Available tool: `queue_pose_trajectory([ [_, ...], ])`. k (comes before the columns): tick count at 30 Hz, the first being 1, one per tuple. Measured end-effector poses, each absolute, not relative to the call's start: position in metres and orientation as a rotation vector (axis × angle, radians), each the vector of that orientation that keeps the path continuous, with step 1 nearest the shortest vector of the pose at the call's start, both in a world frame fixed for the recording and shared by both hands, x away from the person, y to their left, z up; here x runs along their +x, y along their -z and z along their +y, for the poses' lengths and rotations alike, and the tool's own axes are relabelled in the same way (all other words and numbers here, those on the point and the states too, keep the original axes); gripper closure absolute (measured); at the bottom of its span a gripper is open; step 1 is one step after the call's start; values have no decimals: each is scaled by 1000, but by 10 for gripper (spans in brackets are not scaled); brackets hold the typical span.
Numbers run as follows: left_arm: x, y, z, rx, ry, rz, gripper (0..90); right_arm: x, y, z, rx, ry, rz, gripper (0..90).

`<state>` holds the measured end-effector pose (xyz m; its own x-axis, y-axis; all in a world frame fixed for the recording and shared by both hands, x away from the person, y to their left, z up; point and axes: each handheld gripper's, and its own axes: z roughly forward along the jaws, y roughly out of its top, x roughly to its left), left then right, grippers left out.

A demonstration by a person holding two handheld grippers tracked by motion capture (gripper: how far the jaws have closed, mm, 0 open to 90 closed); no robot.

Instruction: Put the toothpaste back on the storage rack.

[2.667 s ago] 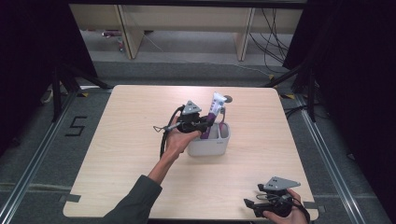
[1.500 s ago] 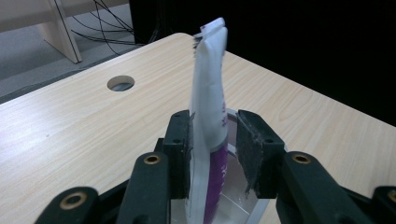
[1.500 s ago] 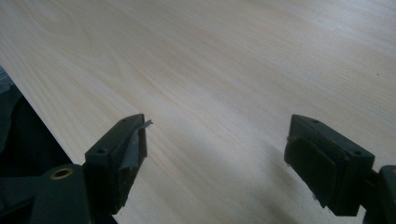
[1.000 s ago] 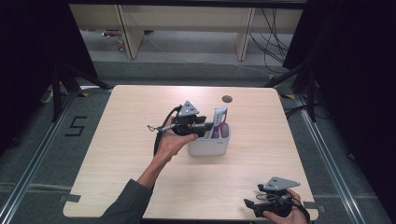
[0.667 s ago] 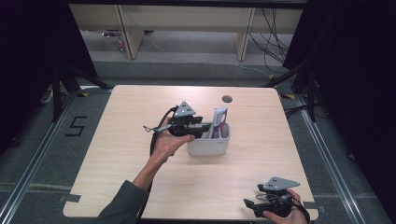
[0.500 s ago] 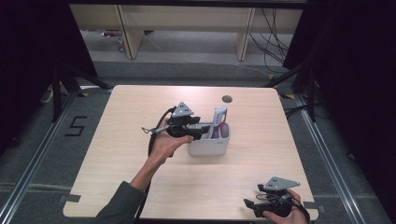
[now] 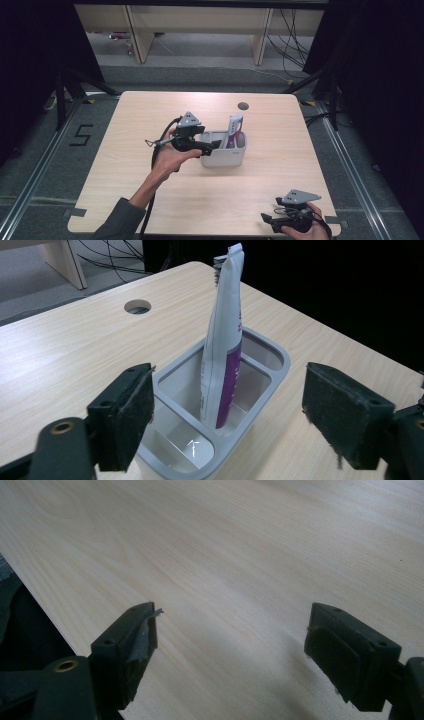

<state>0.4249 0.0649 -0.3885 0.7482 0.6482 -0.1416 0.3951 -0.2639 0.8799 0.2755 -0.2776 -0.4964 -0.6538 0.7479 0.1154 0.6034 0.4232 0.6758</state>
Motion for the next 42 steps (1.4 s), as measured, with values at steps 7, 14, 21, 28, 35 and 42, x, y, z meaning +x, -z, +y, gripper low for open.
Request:
queue_pose_trajectory([
  [7, 421, 389, 72, 1885, -293, 806, 185, 275, 496, -278, 1191, -1047, 2472, 212],
  [14, 415, 391, 77, 1884, -303, 801, 177, 276, 497, -278, 1191, -1048, 2472, 212],
  [21, 408, 394, 80, 1894, -305, 779, 175, 276, 496, -278, 1196, -1050, 2472, 212],
  [28, 400, 397, 84, 1909, -308, 774, 176, 276, 497, -279, 1197, -1046, 2463, 213],
  [35, 388, 398, 89, 1919, -312, 752, 176, 276, 496, -279, 1194, -1049, 2462, 212],
  [42, 375, 402, 95, 1914, -309, 748, 175, 275, 496, -279, 1209, -1061, 2456, 213],
])
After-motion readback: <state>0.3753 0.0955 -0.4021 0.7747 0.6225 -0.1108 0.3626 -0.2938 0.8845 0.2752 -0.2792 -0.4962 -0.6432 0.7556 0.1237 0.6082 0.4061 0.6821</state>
